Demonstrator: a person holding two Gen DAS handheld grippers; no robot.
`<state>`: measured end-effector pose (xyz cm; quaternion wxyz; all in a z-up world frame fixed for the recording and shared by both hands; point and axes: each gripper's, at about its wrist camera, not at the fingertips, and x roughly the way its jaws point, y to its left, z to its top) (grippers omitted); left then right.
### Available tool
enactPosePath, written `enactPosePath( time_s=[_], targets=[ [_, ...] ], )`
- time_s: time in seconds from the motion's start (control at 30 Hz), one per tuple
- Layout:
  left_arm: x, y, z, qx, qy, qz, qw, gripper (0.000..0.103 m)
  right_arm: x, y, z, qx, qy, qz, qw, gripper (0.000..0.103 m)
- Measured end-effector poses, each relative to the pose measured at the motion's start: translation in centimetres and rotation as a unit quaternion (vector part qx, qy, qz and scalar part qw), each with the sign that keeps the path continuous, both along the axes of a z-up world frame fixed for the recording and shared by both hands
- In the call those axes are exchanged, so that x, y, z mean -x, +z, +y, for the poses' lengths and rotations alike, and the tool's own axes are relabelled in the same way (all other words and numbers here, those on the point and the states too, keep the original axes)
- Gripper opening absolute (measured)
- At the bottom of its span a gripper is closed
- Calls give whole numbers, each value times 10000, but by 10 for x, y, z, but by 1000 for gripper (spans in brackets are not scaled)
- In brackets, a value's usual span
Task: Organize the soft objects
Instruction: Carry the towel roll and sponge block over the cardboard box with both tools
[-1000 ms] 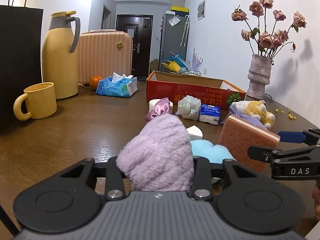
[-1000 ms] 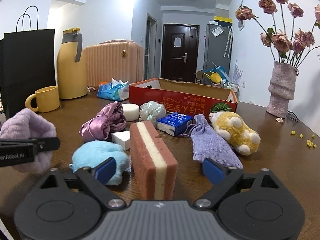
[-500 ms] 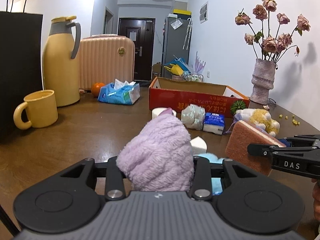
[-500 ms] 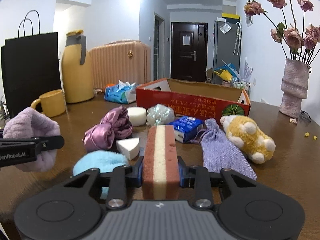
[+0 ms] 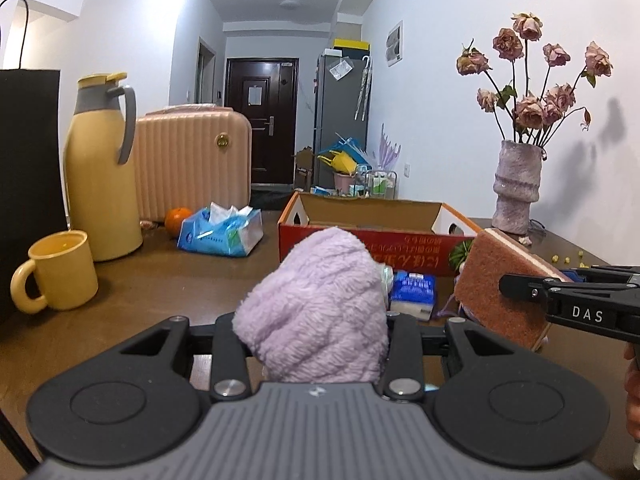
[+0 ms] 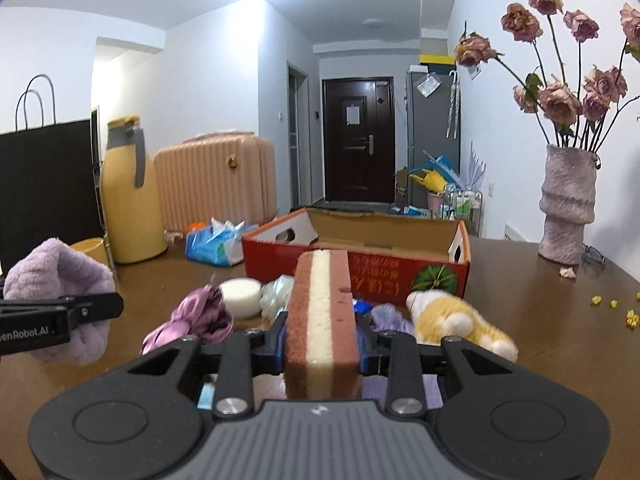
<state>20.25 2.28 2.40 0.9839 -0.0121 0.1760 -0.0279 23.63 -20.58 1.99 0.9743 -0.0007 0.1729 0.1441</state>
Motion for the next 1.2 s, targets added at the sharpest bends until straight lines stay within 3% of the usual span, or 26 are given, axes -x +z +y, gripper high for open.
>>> enactPosePath(
  time_s=[0.77, 1.2],
  targets=[
    [-88, 45, -14, 317, 104, -249, 9991, 37, -73, 45, -11, -486, -448, -476, 9967, 30],
    [-140, 61, -18, 472, 230, -229, 9984, 37, -124, 56, -10, -639, -685, -433, 9947, 30]
  ],
)
